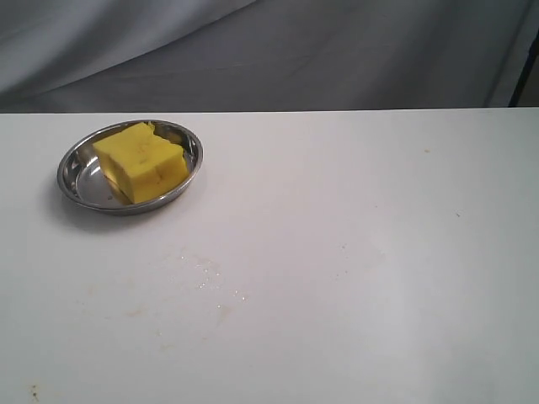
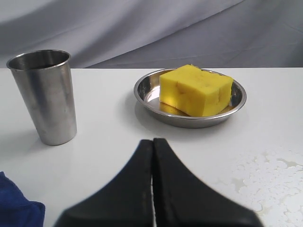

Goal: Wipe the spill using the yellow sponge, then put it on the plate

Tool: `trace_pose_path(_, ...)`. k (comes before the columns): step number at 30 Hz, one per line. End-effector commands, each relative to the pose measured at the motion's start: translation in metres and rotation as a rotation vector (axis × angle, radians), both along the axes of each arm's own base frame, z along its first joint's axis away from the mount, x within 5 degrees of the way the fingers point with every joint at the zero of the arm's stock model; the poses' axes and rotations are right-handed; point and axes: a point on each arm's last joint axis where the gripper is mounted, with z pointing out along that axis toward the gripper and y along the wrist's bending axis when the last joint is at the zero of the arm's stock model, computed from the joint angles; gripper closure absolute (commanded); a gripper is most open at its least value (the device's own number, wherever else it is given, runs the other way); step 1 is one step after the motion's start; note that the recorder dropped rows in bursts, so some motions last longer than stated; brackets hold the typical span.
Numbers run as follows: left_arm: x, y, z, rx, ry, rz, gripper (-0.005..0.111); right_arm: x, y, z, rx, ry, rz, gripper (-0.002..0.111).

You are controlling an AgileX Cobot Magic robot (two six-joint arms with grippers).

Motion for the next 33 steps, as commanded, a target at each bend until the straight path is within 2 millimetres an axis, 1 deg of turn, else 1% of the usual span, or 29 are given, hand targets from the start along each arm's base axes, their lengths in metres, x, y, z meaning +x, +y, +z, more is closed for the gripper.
trace_pose_path(1,0.001,0.0,-0.001,-0.006,-0.002,-0.005,0.107,0.007,0.001,-0.022,0.026,0.053,-0.001,0.108)
trace_pose_path(4,0.001,0.0,-0.001,-0.001,-0.002,-0.006,0.107,0.013,0.005,-0.039,0.047,0.056,0.03,0.108)
trace_pose_path(8,0.001,0.0,-0.001,-0.001,-0.002,-0.006,0.107,0.021,0.013,-0.066,0.096,-0.047,0.114,0.108)
trace_pose_path(10,0.001,0.0,-0.001,-0.001,-0.002,-0.006,0.107,0.021,0.013,-0.064,0.096,-0.07,0.113,0.108)
trace_pose_path(11,0.001,0.0,-0.001,-0.001,-0.002,-0.006,0.107,0.022,0.012,-0.069,0.102,-0.013,0.105,0.108)
trace_pose_path(15,0.001,0.0,-0.001,-0.001,-0.002,-0.006,0.107,0.022,0.012,-0.071,0.083,0.005,0.101,0.108)
trace_pose_path(30,0.001,0.0,-0.001,-0.003,-0.002,-0.006,0.107,0.02,0.01,-0.102,0.025,0.337,0.061,0.108)
trace_pose_path(33,0.001,0.0,-0.001,-0.003,-0.002,-0.006,0.107,0.02,0.006,-0.102,0.035,0.341,0.001,0.108)
